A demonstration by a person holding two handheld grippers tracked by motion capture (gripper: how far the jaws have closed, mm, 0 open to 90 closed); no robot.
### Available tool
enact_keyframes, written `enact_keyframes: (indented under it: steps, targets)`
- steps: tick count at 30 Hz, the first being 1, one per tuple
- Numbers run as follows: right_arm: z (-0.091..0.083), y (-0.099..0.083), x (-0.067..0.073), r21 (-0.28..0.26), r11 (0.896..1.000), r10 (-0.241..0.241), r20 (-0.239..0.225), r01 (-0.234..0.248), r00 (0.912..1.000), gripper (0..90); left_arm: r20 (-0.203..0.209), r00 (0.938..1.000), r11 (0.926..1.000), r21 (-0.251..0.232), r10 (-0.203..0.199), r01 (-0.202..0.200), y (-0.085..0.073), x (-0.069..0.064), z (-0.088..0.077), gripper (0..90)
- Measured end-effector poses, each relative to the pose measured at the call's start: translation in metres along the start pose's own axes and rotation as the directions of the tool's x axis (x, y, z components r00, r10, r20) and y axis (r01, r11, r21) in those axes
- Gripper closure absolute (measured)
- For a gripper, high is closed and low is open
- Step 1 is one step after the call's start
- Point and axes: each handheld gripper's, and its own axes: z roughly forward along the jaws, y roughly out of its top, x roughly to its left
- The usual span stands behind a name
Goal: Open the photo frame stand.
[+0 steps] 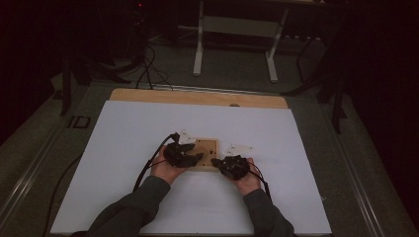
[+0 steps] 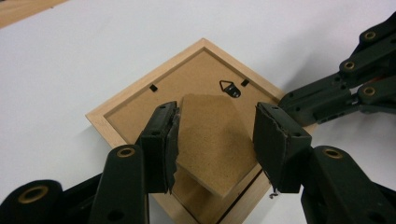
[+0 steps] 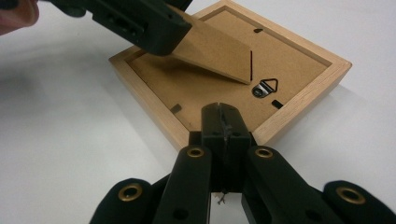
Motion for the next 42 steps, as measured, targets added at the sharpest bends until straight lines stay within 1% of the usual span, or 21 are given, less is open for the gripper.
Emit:
enact_keyframes:
  steps: [1,3,8,11,14,16,19,23,26,27,29,30,32,34,36,38,39,40,42]
  targets:
    - [0.000,0.000,0.000,0.000,1.000,-0.001,-0.001,0.001,1.0000,90.0,0.009,0.9999,0.9999,0.008,-0.007,0.007,-0.001,0.001,0.000,51.0]
    - [0.000,0.000,0.000,0.000,1.000,0.000,-0.001,0.000,1.0000,90.0,0.019,0.9996,0.9998,0.011,-0.019,0.019,-0.001,0.003,0.000,49.7]
    - [0.000,0.000,0.000,0.000,1.000,-0.001,-0.002,0.001,1.0000,90.0,0.032,0.9978,0.9981,0.023,-0.058,0.057,-0.006,0.007,0.000,40.0]
    - [0.000,0.000,0.000,0.000,1.000,-0.001,-0.001,0.001,1.0000,90.0,0.054,0.9951,0.9962,0.032,-0.083,0.081,-0.011,0.011,0.000,39.0]
    - [0.000,0.000,0.000,-0.001,1.000,0.001,-0.001,-0.001,1.0000,90.0,0.084,0.9893,0.9922,0.048,-0.119,0.115,-0.016,0.014,0.002,39.6]
    - [0.000,0.000,0.000,-0.001,1.000,0.001,-0.001,-0.001,1.0000,90.0,0.106,0.9834,0.9883,0.056,-0.147,0.142,-0.017,0.017,0.003,41.2]
    - [0.000,0.000,0.000,-0.001,1.000,-0.001,-0.001,0.001,1.0000,90.0,0.141,0.9718,0.9819,0.046,-0.189,0.184,-0.015,0.020,0.003,42.5]
    - [0.000,0.000,-0.001,-0.003,1.000,-0.002,-0.002,0.002,1.0000,90.0,0.173,0.9607,0.9761,0.049,-0.217,0.212,-0.013,0.022,0.004,46.4]
    - [0.000,0.000,0.000,-0.002,1.000,-0.002,-0.002,0.002,1.0000,90.0,0.190,0.9540,0.9728,0.043,-0.232,0.228,-0.011,0.023,0.002,46.2]
    - [0.000,0.000,0.000,-0.002,1.000,-0.002,-0.001,0.002,1.0000,90.0,0.189,0.9538,0.9723,0.042,-0.234,0.230,-0.010,0.023,0.001,45.8]
    - [0.000,0.000,-0.001,-0.001,1.000,-0.003,-0.002,0.003,1.0000,90.0,0.196,0.9501,0.9702,0.043,-0.242,0.239,-0.009,0.025,0.002,45.7]
    - [0.000,0.000,0.000,-0.001,1.000,-0.002,-0.001,0.002,1.0000,90.0,0.193,0.9506,0.9701,0.046,-0.243,0.239,-0.009,0.025,0.002,45.7]
    - [0.000,0.000,0.000,-0.002,1.000,-0.002,-0.001,0.002,1.0000,90.0,0.197,0.9467,0.9670,0.058,-0.255,0.248,-0.009,0.027,0.003,45.7]
    - [0.000,0.000,0.000,-0.002,1.000,-0.002,0.000,0.002,1.0000,90.0,0.194,0.9451,0.9647,0.072,-0.263,0.253,-0.009,0.027,0.005,45.2]
    - [0.000,0.000,0.000,-0.002,1.000,-0.002,0.000,0.002,1.0000,90.0,0.201,0.9397,0.9606,0.085,-0.277,0.264,-0.010,0.028,0.007,44.5]
    - [0.000,0.000,0.000,-0.003,1.000,0.000,-0.001,0.000,1.0000,90.0,0.210,0.9358,0.9587,0.093,-0.283,0.269,-0.011,0.029,0.008,44.6]
    - [0.000,0.000,0.000,-0.002,1.000,0.000,-0.001,0.000,1.0000,90.0,0.224,0.9311,0.9571,0.095,-0.288,0.274,-0.011,0.030,0.009,46.5]
    - [0.000,0.000,0.000,-0.002,1.000,-0.001,0.000,0.001,1.0000,90.0,0.231,0.9279,0.9558,0.097,-0.293,0.278,-0.010,0.030,0.009,48.8]
    - [0.000,0.000,-0.001,-0.004,1.000,-0.003,-0.002,0.003,1.0000,90.0,0.235,0.9272,0.9561,0.100,-0.292,0.275,-0.009,0.031,0.008,51.3]
